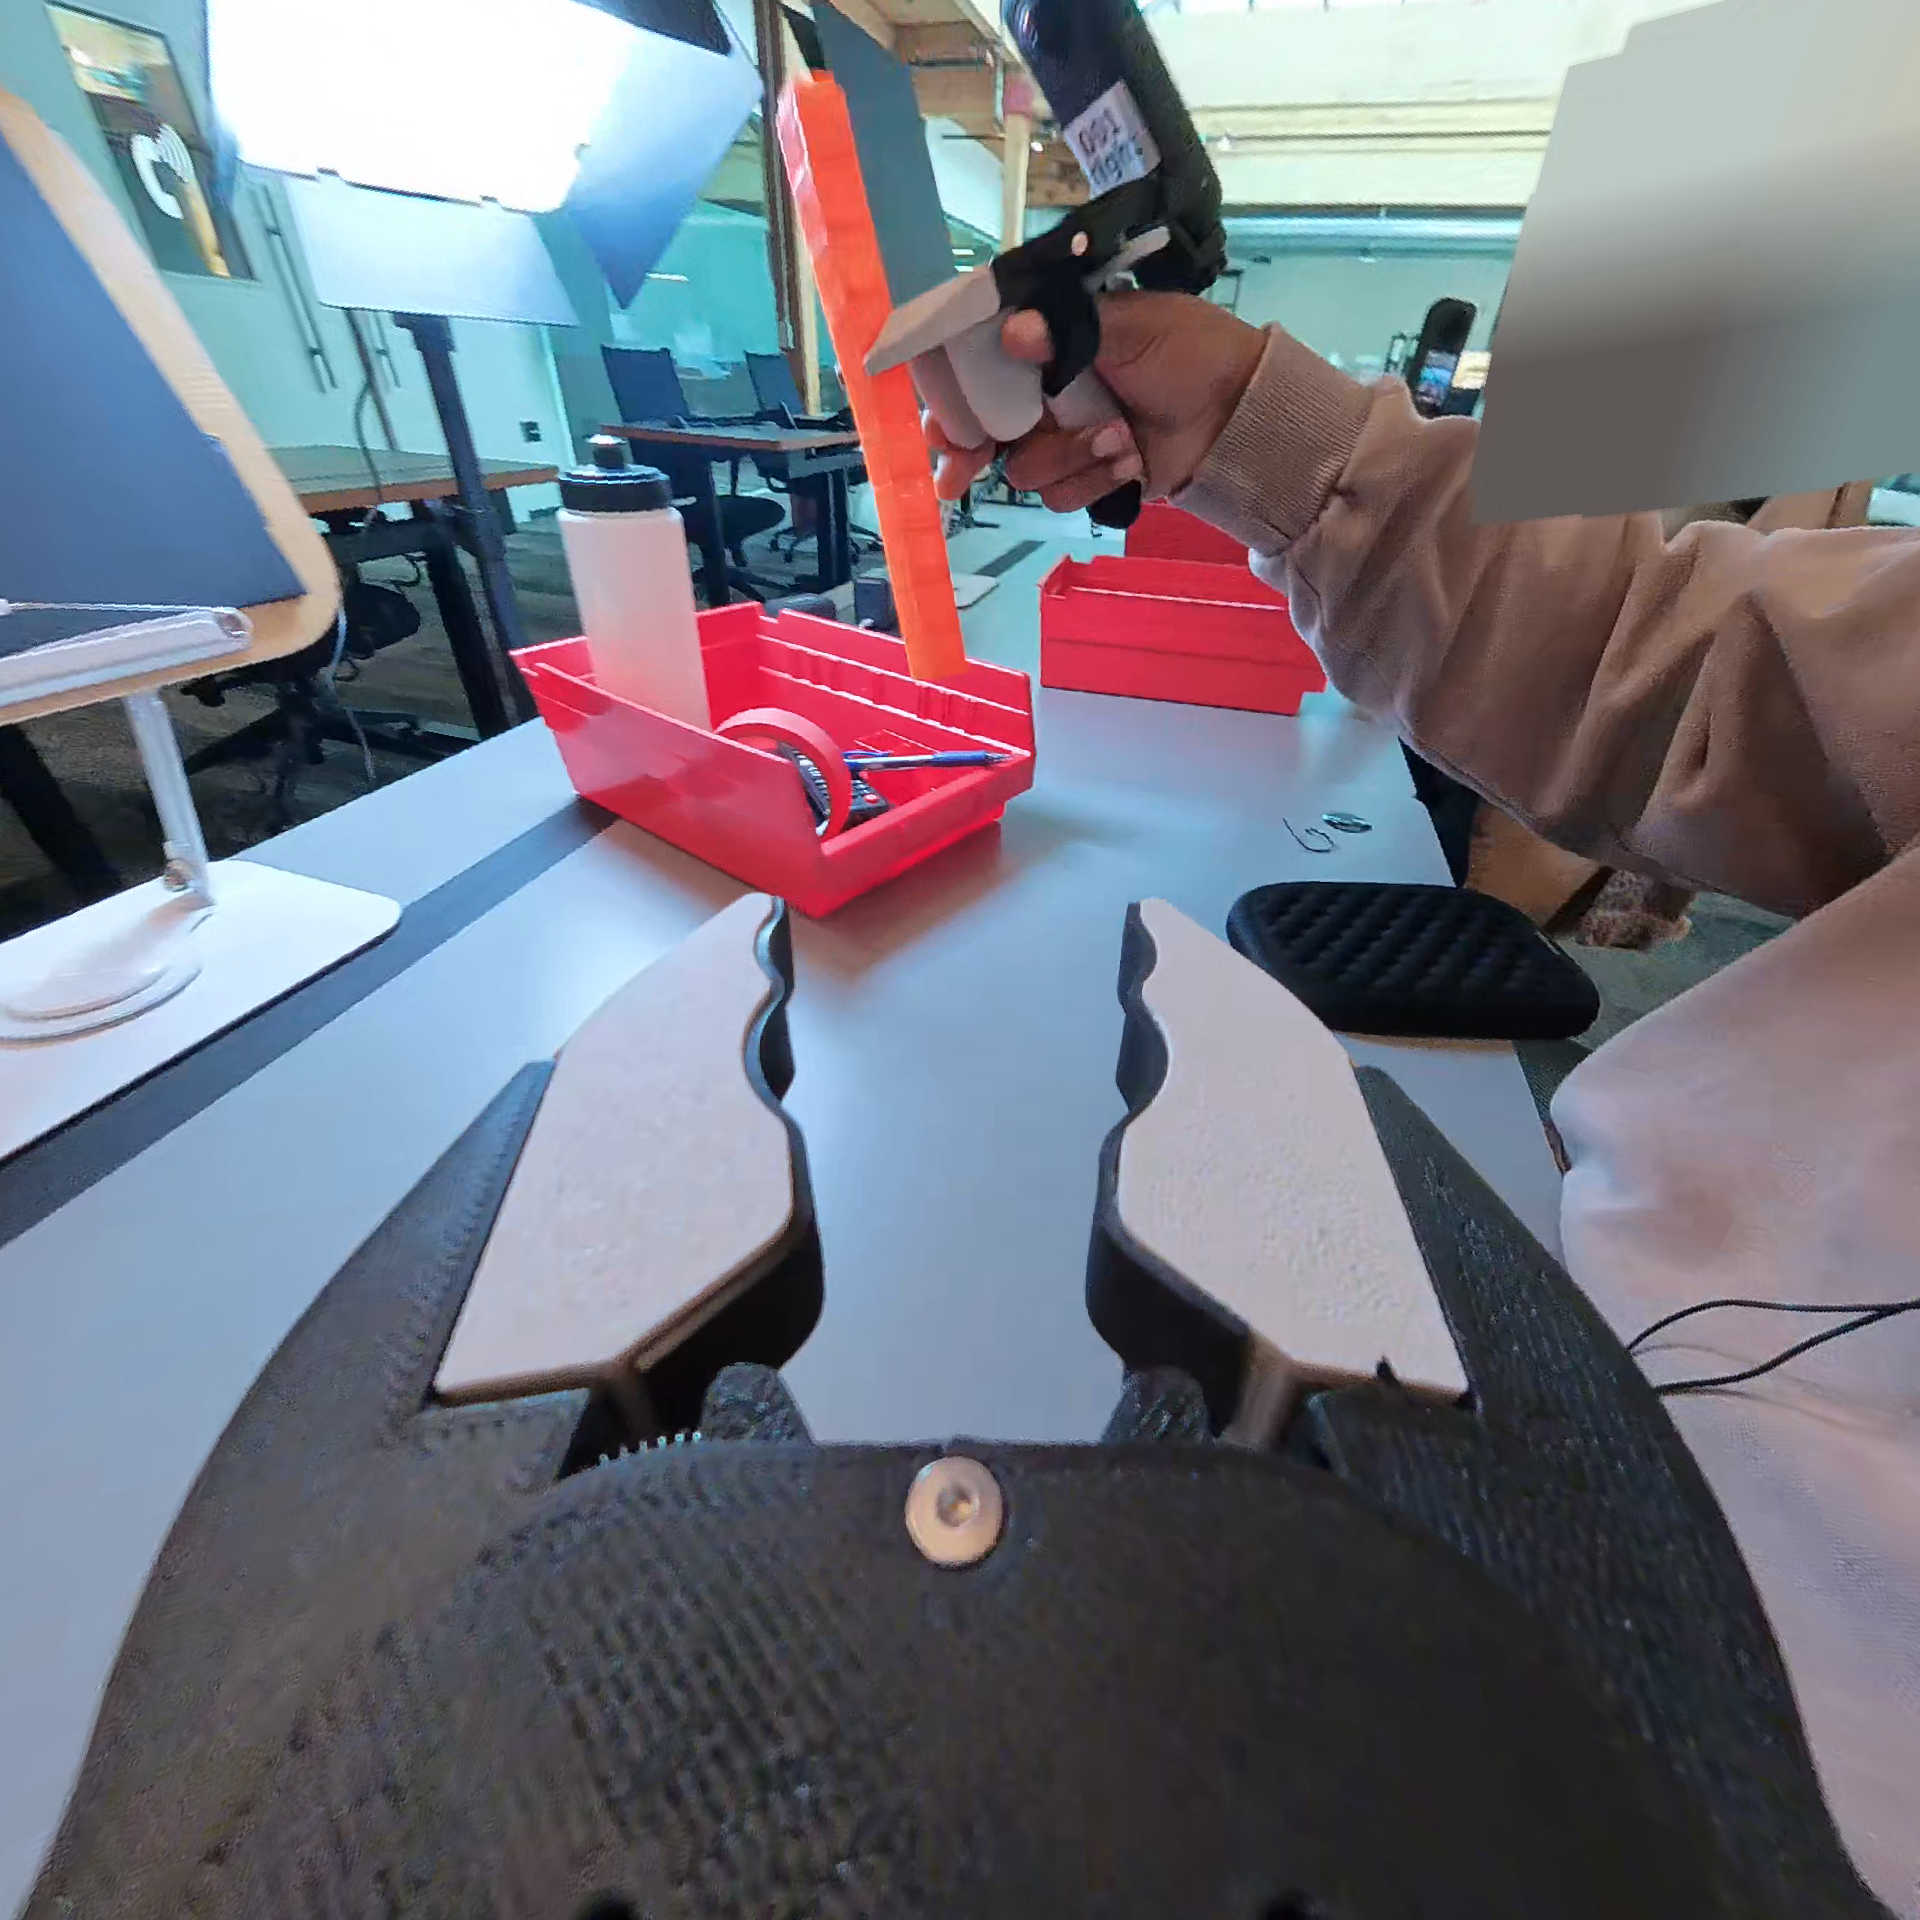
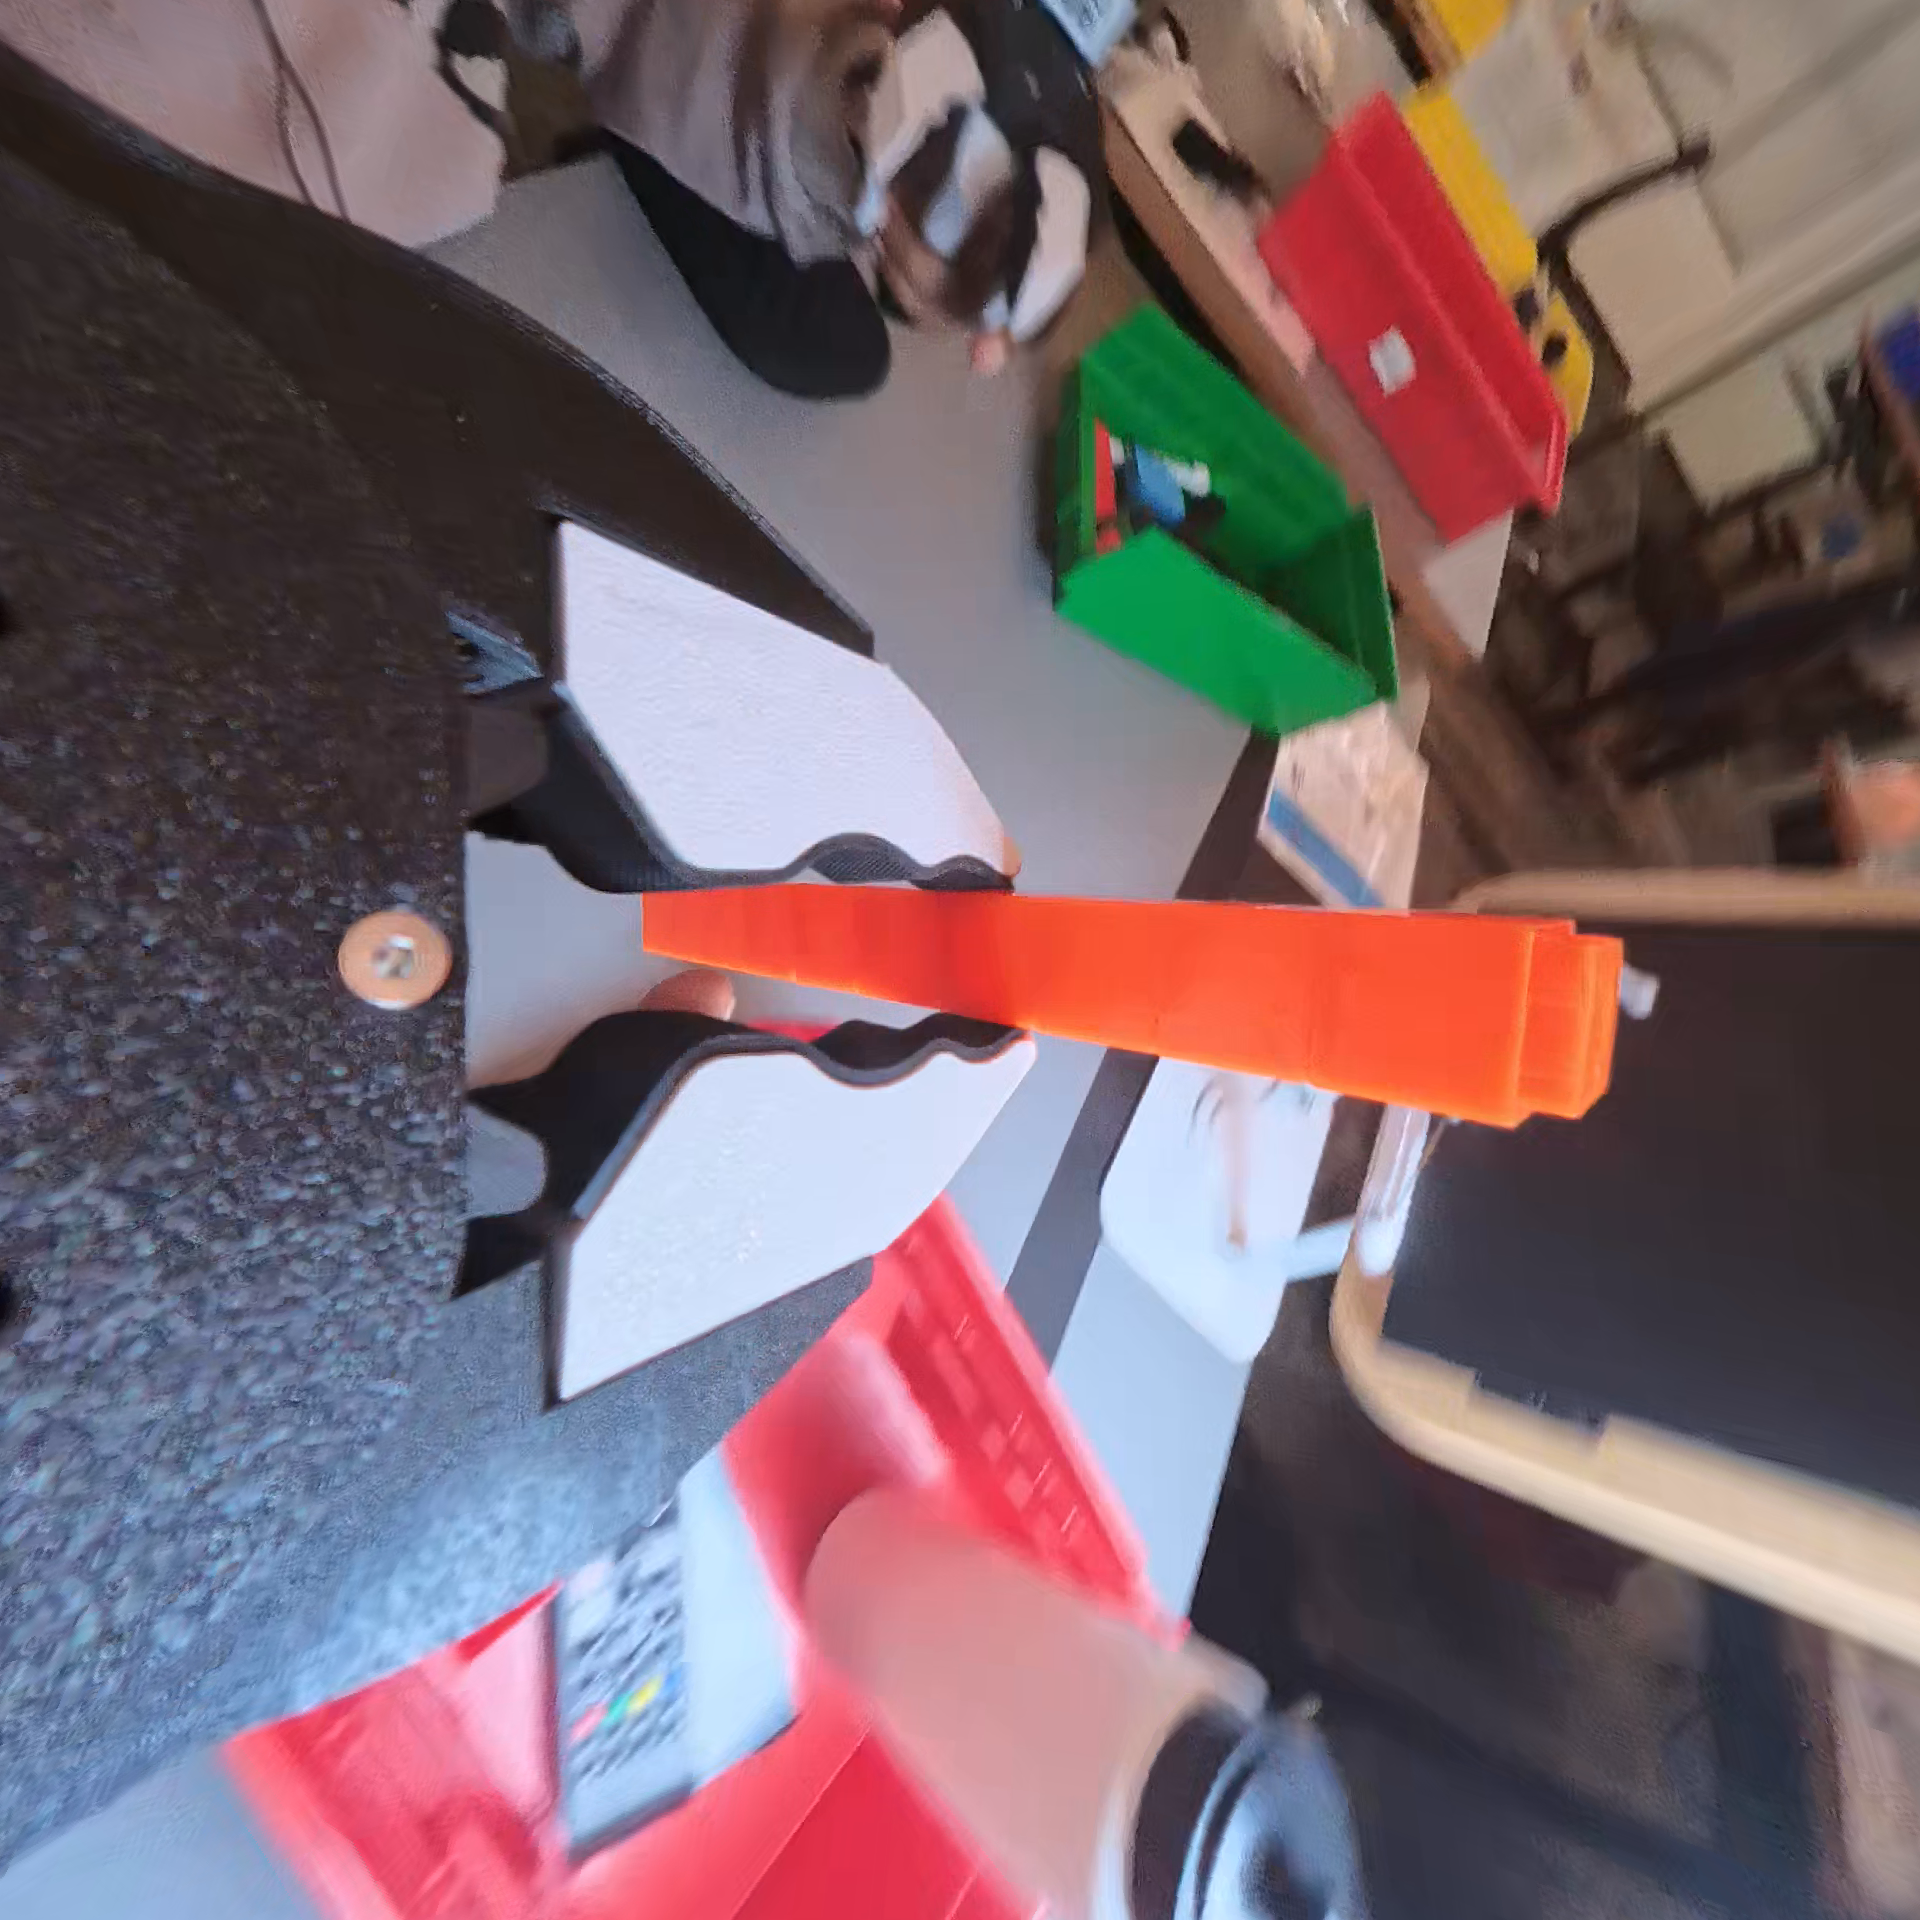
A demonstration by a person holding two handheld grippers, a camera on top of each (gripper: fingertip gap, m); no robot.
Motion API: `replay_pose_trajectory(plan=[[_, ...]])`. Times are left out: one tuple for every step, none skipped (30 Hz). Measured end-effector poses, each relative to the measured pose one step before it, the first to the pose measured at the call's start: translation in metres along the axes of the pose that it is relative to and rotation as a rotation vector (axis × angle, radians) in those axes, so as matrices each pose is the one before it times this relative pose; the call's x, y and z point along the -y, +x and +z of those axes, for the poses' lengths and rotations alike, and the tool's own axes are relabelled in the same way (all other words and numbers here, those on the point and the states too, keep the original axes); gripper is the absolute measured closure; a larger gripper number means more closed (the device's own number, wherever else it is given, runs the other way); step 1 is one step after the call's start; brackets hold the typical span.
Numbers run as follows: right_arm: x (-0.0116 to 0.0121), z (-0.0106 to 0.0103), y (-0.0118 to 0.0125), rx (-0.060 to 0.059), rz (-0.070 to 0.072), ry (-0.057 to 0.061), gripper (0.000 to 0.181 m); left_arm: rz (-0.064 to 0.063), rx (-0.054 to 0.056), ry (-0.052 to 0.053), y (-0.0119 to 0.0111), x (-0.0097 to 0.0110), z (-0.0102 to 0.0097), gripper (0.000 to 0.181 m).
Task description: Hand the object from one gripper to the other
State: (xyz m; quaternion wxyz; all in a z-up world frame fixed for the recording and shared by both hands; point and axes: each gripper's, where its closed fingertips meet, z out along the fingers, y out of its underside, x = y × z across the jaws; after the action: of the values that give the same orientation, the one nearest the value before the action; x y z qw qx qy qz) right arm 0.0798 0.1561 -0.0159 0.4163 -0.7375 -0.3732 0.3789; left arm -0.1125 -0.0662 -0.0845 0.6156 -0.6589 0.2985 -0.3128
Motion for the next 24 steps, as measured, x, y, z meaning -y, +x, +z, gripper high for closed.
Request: replay_pose_trajectory(plan=[[-0.00087,-0.00275,0.03004,-0.0589,0.0604,-0.0316,0.159,-0.0161,0.0105,0.0098,-0.004,-0.00023,-0.00498,0.123],[-0.00183,0.00075,0.02848,-0.0508,0.0633,-0.0352,0.159,-0.0215,0.0109,0.0117,-0.00438,-0.00051,-0.00471,0.123],[-0.00205,0.00357,0.02735,-0.0538,0.0539,-0.0336,0.159,-0.0245,0.0072,0.0161,-0.00407,-0.00024,-0.00417,0.125],[-0.00355,0.00637,0.02585,-0.0556,0.0403,-0.0419,0.159,-0.0284,-0.0003,0.0177,-0.00275,-0.00002,-0.00369,0.126],[-0.00508,0.00857,0.02432,-0.0532,0.0402,-0.0491,0.159,-0.0308,-0.0041,0.0168,-0.00199,0.00047,-0.00323,0.127],[-0.00437,0.01039,0.02301,-0.0538,0.0506,-0.0416,0.159,-0.0281,-0.0041,0.0149,-0.00165,0.00064,-0.00279,0.127],[-0.00372,0.01152,0.01786,-0.0365,0.0456,-0.0363,0.159,-0.0208,-0.0016,0.0117,-0.00157,0.00058,-0.0026,0.128],[-0.00405,0.01155,0.0132,-0.0245,0.0373,-0.0405,0.159,-0.0129,0.0035,0.0069,-0.00206,0.00027,-0.00245,0.129],[-0.00249,0.01092,0.01164,-0.028,0.0347,-0.0292,0.159,-0.0062,0.0084,0.003,-0.00277,-0.00011,-0.00226,0.129],[-0.00021,0.00982,0.01048,-0.0288,0.0362,-0.0094,0.159,-0.0028,0.0106,0.0023,-0.00308,-0.00035,-0.00215,0.13],[0.00122,0.00881,0.00753,-0.0136,0.0405,0.0048,0.158,-0.0051,0.0095,0.0022,-0.00316,-0.00059,-0.00188,0.13],[-0.00086,0.00812,0.00507,-0.006,0.0313,-0.0071,0.158,-0.0087,0.0045,0.0015,-0.00262,-0.0008,-0.00151,0.131],[-0.00313,0.00735,0.00491,-0.0204,0.0037,-0.0219,0.158,-0.0102,0.0014,0.0014,-0.00221,-0.00078,-0.0013,0.132],[-0.00332,0.00619,0.00438,-0.0286,-0.007,-0.0235,0.157,-0.0087,0.0023,0.0026,-0.00243,-0.00051,-0.00106,0.132],[-0.00138,0.00467,0.00176,-0.0137,-0.0007,-0.0099,0.156,-0.0071,0.0032,0.0032,-0.00231,-0.00041,-0.00078,0.132],[0.0002,0.00309,-0.0002,0.0006,0.0083,0.0022,0.153,-0.0079,0.0019,0.0008,-0.00216,-0.00061,-0.00045,0.133],[0.00056,0.00148,0.00036,-0.0027,0.0057,0.0049,0.15,-0.009,0.0003,-0.0019,-0.0015,-0.00088,-0.00012,0.134],[0.00002,0.00032,0.0017,-0.0113,-0.0016,0.0006,0.147,-0.0079,-0.0003,-0.0023,-0.00098,-0.0011,0.00014,0.134],[0.00016,-0.00102,0.00145,-0.0103,-0.006,-0.0004,0.143,-0.0043,-0.0012,-0.0021,-0.00029,-0.001,0.00013,0.134],[0.00117,-0.00248,0.00021,-0.0028,-0.0079,0.0044,0.14,-0.0006,0.0001,-0.0036,-0.00007,-0.00098,0.00007,0.134],[0.00299,-0.00458,-0.00152,0.0056,-0.0168,0.0165,0.14,0.0045,0.0036,-0.0043,-0.00009,-0.00069,-0.00014,0.134],[0.00664,-0.00717,-0.00337,0.0106,-0.0256,0.0426,0.141,0.0103,0.0075,-0.0018,-0.00037,0.00023,-0.00062,0.134],[0.00741,-0.00883,-0.00591,0.0223,-0.024,0.0495,0.142,0.0134,0.0134,0.0005,-0.001,0.0012,-0.0013,0.135],[0.00765,-0.00969,-0.0096,0.0413,-0.0246,0.0511,0.142,0.014,0.0196,-0.0002,-0.0022,0.00179,-0.002,0.134]])
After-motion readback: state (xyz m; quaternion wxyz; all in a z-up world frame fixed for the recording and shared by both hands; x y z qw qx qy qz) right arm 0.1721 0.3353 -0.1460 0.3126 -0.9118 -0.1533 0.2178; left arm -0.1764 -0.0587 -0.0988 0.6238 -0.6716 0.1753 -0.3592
